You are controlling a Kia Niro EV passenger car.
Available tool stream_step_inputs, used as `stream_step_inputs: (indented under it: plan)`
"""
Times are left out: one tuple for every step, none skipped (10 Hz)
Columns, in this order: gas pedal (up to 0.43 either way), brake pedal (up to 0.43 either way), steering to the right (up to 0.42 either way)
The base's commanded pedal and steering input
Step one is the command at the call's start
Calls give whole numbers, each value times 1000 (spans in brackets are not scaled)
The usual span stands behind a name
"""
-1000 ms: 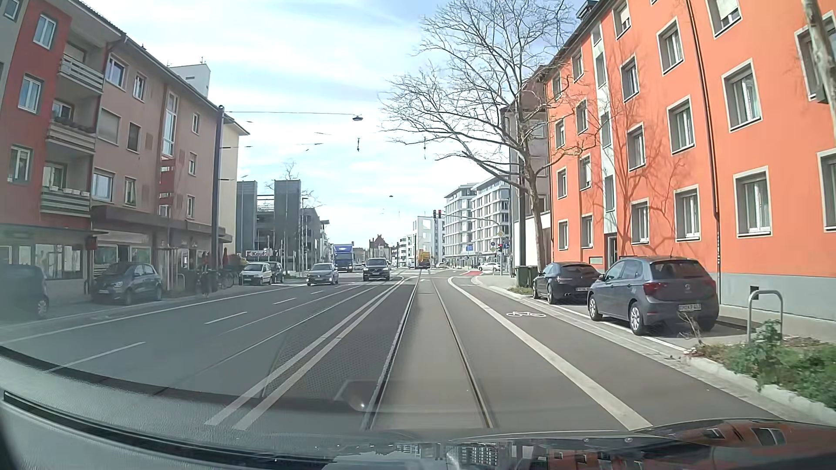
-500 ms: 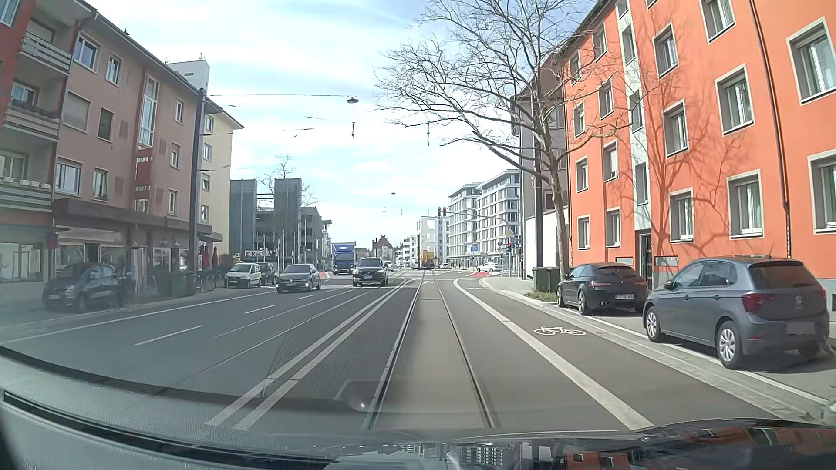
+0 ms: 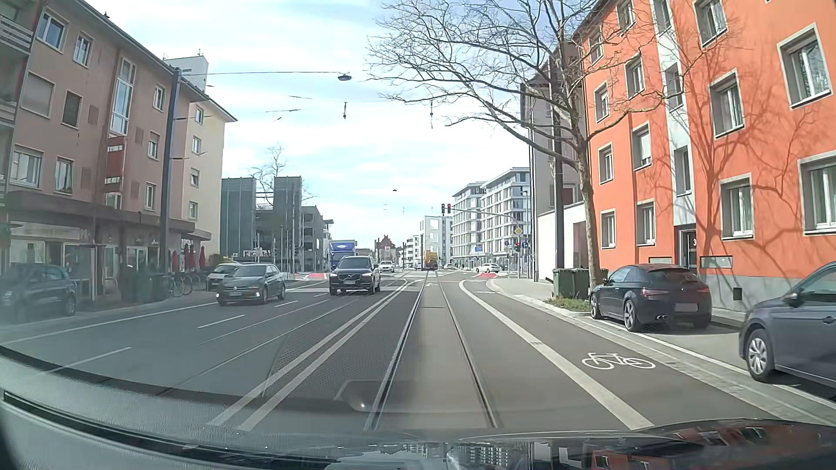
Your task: Follow the waypoints while adhering to traffic rules and regulations
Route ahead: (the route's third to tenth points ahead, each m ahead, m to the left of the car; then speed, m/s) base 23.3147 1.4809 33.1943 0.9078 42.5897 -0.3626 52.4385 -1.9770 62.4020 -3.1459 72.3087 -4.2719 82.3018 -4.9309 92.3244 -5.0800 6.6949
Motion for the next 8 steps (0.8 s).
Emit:
stream_step_inputs:
  plan:
    - [79, 0, -6]
    - [79, 0, -6]
    - [67, 0, -6]
    - [67, 0, -6]
    - [67, 0, -6]
    - [59, 0, -5]
    - [47, 0, -5]
    - [47, 0, -4]
